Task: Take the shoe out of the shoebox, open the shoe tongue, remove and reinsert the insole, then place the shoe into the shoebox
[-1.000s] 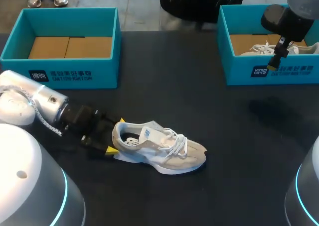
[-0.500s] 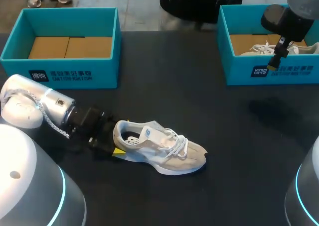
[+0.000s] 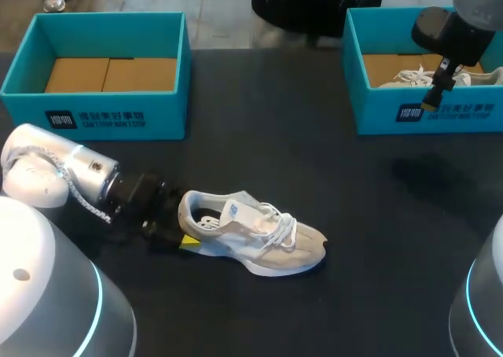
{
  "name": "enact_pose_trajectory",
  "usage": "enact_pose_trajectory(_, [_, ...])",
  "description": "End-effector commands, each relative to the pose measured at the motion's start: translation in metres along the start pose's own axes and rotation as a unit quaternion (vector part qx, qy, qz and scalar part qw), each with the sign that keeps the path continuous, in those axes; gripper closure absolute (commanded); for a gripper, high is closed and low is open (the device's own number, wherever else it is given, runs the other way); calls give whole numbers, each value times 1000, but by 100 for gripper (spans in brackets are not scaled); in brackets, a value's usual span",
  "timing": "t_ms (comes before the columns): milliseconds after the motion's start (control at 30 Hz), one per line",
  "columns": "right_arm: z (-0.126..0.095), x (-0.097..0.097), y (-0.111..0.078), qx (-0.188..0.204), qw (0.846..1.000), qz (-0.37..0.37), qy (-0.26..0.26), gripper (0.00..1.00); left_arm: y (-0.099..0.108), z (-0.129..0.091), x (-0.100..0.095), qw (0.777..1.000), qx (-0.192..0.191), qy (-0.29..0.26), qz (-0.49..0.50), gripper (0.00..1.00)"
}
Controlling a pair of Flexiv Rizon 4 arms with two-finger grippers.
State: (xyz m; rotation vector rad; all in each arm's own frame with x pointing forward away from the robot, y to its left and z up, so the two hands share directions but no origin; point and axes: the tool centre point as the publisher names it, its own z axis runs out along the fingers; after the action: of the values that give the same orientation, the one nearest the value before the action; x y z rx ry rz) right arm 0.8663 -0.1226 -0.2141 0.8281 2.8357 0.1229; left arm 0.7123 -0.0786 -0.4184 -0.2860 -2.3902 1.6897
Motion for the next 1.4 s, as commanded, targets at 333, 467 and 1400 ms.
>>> enact_pose_trajectory(333, [0, 0, 0, 0, 1000, 0, 0, 0, -1, -2, 8, 998, 15, -65, -9, 100])
enact_pose_trajectory(467, [0, 0, 0, 0, 1000, 0, 0, 0, -1, -7, 6, 994, 26, -100, -16, 100])
enact_pose_trajectory(1400, [0, 0, 0, 0, 1000, 0, 0, 0, -4, -10, 9, 988, 34, -148, -35, 100])
